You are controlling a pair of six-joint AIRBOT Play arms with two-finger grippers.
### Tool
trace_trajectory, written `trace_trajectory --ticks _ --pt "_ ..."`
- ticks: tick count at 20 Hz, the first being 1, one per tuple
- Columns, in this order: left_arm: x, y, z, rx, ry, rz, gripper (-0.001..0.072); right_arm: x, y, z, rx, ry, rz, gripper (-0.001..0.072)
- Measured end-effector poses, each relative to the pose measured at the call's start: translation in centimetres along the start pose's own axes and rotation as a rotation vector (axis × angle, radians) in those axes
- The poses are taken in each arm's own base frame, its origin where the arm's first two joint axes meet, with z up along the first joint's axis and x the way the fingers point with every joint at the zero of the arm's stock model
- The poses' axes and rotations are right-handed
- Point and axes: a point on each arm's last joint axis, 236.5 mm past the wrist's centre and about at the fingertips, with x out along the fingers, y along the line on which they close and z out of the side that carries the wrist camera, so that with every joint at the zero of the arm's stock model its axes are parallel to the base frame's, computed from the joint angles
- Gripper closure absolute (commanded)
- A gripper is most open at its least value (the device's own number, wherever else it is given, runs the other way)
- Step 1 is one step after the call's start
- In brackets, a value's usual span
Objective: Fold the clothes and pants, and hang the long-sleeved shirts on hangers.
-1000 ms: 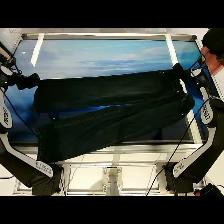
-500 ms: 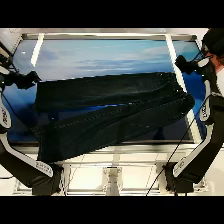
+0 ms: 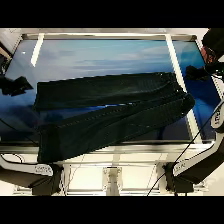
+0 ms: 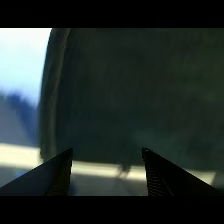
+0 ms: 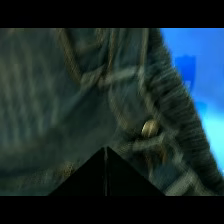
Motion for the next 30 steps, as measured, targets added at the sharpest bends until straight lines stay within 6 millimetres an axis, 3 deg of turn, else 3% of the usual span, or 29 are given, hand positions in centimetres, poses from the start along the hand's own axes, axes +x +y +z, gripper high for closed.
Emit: trace_trajectory --ticks 3,6,10,13,18,19,20,30 --pt "-0.6 1.6 -5.9 0.014 0.064 0.038 0.025 -2.4 1.0 -3.0 -0.021 0.031 -0.01 0.0693" --pt "0.1 3.2 -11.5 0.034 0.083 0.058 0.0251 -4.5 1.7 -6.1 -0.028 0.029 -0.033 0.0693" --pt "1.7 4.4 -16.4 0.109 0.117 0.09 0.0251 -6.0 2.5 -10.8 -0.024 0.05 -0.046 0.0692" --pt "2.3 5.3 -19.1 0.169 0.176 0.116 0.0251 -6.4 3.0 -13.5 -0.019 0.078 -0.043 0.0693" --pt "3.2 5.4 -21.5 0.263 0.256 0.09 0.0254 -7.1 3.5 -15.3 -0.02 0.097 -0.039 0.0693" --pt "3.4 5.1 -21.7 0.28 0.265 0.072 0.0299 -7.2 3.5 -15.4 -0.02 0.099 -0.039 0.0692" --pt "3.5 4.8 -21.9 0.293 0.266 0.053 0.0346 -7.2 3.5 -15.5 -0.02 0.098 -0.04 0.0692" --pt "4.4 3.6 -22.3 0.341 0.277 -0.022 0.0363 -7.3 3.3 -14.9 -0.022 0.065 -0.052 0.0692"
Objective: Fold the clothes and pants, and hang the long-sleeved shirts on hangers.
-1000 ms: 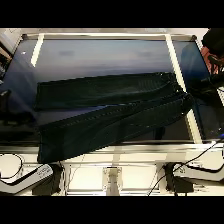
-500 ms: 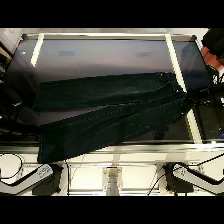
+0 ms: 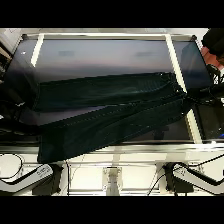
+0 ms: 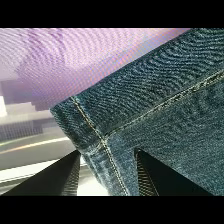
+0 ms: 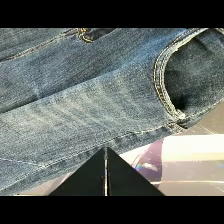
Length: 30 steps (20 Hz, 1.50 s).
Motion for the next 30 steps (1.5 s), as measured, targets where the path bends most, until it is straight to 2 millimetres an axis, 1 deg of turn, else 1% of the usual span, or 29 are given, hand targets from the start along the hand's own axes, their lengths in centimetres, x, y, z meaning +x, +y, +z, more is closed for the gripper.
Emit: trace_trajectory --ticks 1,3,7,8,9,10,11,12,13,14,15,16,17,18,19,20,22,23,24,25,26,27,28,29,30 --pt "0.1 0.0 0.0 0.0 0.002 -0.004 0.0386 0.0 0.0 0.1 0.0 -0.003 -0.001 0.0692" --pt "0.4 0.1 0.1 0.0 0.0 -0.006 0.0692 0.0 -0.1 0.2 0.0 -0.009 -0.002 0.0692" --pt "0.8 0.2 0.7 -0.011 -0.019 -0.016 0.0689 0.0 -0.1 0.4 0.0 -0.017 -0.004 0.0692" --pt "0.5 0.2 1.3 -0.016 -0.041 -0.016 0.0688 0.0 -0.1 0.4 0.0 -0.019 -0.005 0.0693" --pt "-0.1 0.1 2.3 -0.019 -0.081 -0.02 0.0689 0.0 -0.2 0.5 -0.001 -0.023 -0.01 0.0693" --pt "-1.2 0.1 3.6 -0.021 -0.136 -0.024 0.0689 0.0 -0.5 0.6 -0.005 -0.027 -0.019 0.069" --pt "-2.7 0.0 5.1 -0.023 -0.197 -0.034 0.0689 0.0 -0.8 0.8 -0.009 -0.032 -0.033 0.0665" --pt "-4.4 0.1 6.7 -0.036 -0.27 -0.041 0.0689 0.0 -1.1 0.8 -0.016 -0.033 -0.047 0.0601" --pt "-6.7 0.5 8.4 -0.058 -0.353 -0.044 0.0689 -0.1 -1.5 0.8 -0.021 -0.034 -0.065 0.054" --pt "-9.0 1.2 9.8 -0.096 -0.435 -0.041 0.0689 -0.1 -1.9 0.9 -0.026 -0.037 -0.081 0.0492" --pt "-11.3 2.2 10.8 -0.159 -0.507 -0.037 0.0689 0.0 -2.4 1.0 -0.032 -0.038 -0.102 0.0467" --pt "-13.1 3.4 11.3 -0.228 -0.56 -0.028 0.0688 0.1 -2.8 1.1 -0.037 -0.038 -0.115 0.0429" --pt "-14.4 4.7 11.4 -0.306 -0.596 -0.021 0.0689 0.2 -3.1 1.1 -0.045 -0.033 -0.126 0.0406" --pt "-15.4 6.0 11.1 -0.39 -0.62 -0.017 0.0688 0.5 -3.5 1.1 -0.055 -0.026 -0.135 0.0345" --pt "-16.0 7.1 10.5 -0.463 -0.628 -0.013 0.0687 0.9 -3.7 0.9 -0.068 -0.014 -0.141 0.0321" --pt "-16.1 8.3 9.7 -0.532 -0.625 -0.003 0.0687 1.3 -4.0 0.8 -0.086 0.003 -0.143 0.032" --pt "-15.9 10.1 8.1 -0.623 -0.597 0.02 0.0675 2.3 -4.3 0.2 -0.137 0.045 -0.139 0.032" --pt "-15.6 10.7 7.4 -0.649 -0.578 0.031 0.0644 2.8 -4.5 -0.3 -0.173 0.076 -0.136 0.032" --pt "-15.4 11.1 6.8 -0.666 -0.563 0.039 0.0448 3.3 -4.6 -0.7 -0.207 0.105 -0.127 0.032" --pt "-15.3 11.5 6.5 -0.672 -0.555 0.053 0.0285 3.7 -4.7 -1.1 -0.239 0.128 -0.119 0.0319" --pt "-15.2 11.8 6.1 -0.677 -0.544 0.061 0.0271 4.2 -4.8 -1.3 -0.272 0.148 -0.111 0.0311" --pt "-15.1 11.9 5.9 -0.677 -0.538 0.063 0.0271 4.7 -4.8 -1.6 -0.305 0.168 -0.101 0.0251" --pt "-15.0 12.0 5.8 -0.674 -0.534 0.068 0.0271 5.2 -4.9 -1.8 -0.331 0.183 -0.092 0.0248" --pt "-15.0 12.1 5.6 -0.67 -0.527 0.074 0.0271 5.8 -4.9 -2.0 -0.357 0.195 -0.077 0.0221" --pt "-14.9 12.2 5.5 -0.668 -0.525 0.076 0.0271 6.4 -4.9 -2.2 -0.377 0.211 -0.061 0.0221"
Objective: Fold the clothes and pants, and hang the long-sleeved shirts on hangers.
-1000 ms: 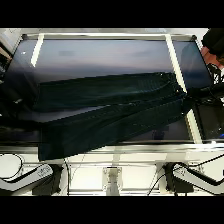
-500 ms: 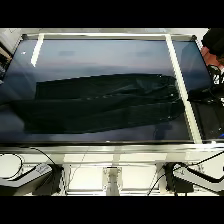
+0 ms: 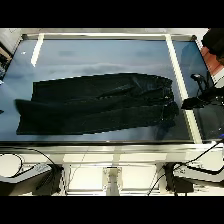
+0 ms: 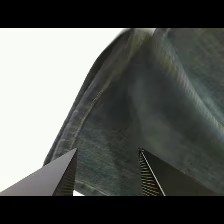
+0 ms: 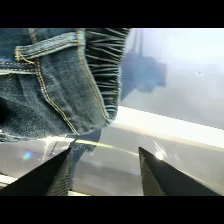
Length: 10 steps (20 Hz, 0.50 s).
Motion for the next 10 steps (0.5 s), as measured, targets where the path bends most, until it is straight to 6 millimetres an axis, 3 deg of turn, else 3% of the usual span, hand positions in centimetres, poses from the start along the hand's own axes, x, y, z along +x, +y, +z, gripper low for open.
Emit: trace_trajectory --ticks 3,7,9,10 --pt "0.0 -0.1 -0.6 0.017 0.025 -0.007 0.0271 2.1 0.7 -0.1 -0.066 0.029 0.065 0.0194" --pt "0.1 -0.2 -3.2 0.07 0.138 -0.023 0.0271 4.3 1.6 0.4 -0.116 0.027 0.143 0.0199" --pt "0.0 0.4 -5.0 0.087 0.216 -0.011 0.0271 5.2 2.1 0.2 -0.128 0.039 0.176 0.0298" --pt "0.0 0.7 -5.7 0.093 0.248 -0.003 0.0271 5.6 2.5 0.0 -0.131 0.043 0.195 0.0426"
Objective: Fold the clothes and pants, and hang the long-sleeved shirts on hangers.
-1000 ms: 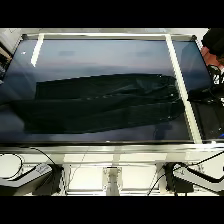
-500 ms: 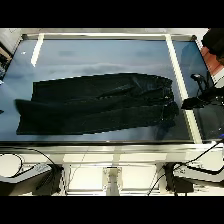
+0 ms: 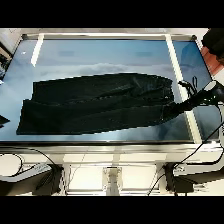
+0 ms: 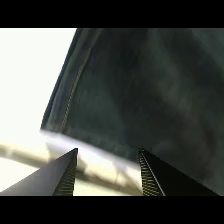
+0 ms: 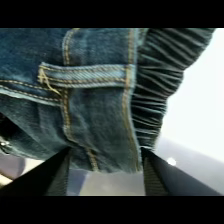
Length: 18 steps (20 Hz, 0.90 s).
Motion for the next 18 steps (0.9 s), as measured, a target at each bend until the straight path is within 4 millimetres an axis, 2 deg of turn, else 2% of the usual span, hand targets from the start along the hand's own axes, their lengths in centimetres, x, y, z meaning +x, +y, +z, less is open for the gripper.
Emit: trace_trajectory --ticks 1,2,5,10,14,18 --pt "0.2 0.2 -0.8 0.004 0.035 0.004 0.0271 0.4 0.4 -0.1 -0.002 0.001 0.02 0.0591" --pt "0.3 0.3 -1.6 0.005 0.064 0.007 0.0271 0.7 0.8 -0.3 -0.001 0.006 0.042 0.0693" --pt "0.8 1.1 -3.6 0.01 0.145 0.03 0.0271 0.7 2.6 -1.4 -0.002 0.054 0.119 0.0694" --pt "1.8 2.8 -6.1 0.01 0.253 0.073 0.0271 -3.1 4.8 -4.9 0.153 0.228 0.169 0.0694" --pt "2.7 3.6 -6.8 0.005 0.292 0.08 0.0271 -6.5 4.0 -8.1 0.359 0.313 0.096 0.0694" --pt "4.0 4.9 -5.4 0.006 0.244 0.112 0.0271 -8.6 2.2 -10.4 0.53 0.308 0.018 0.0694"
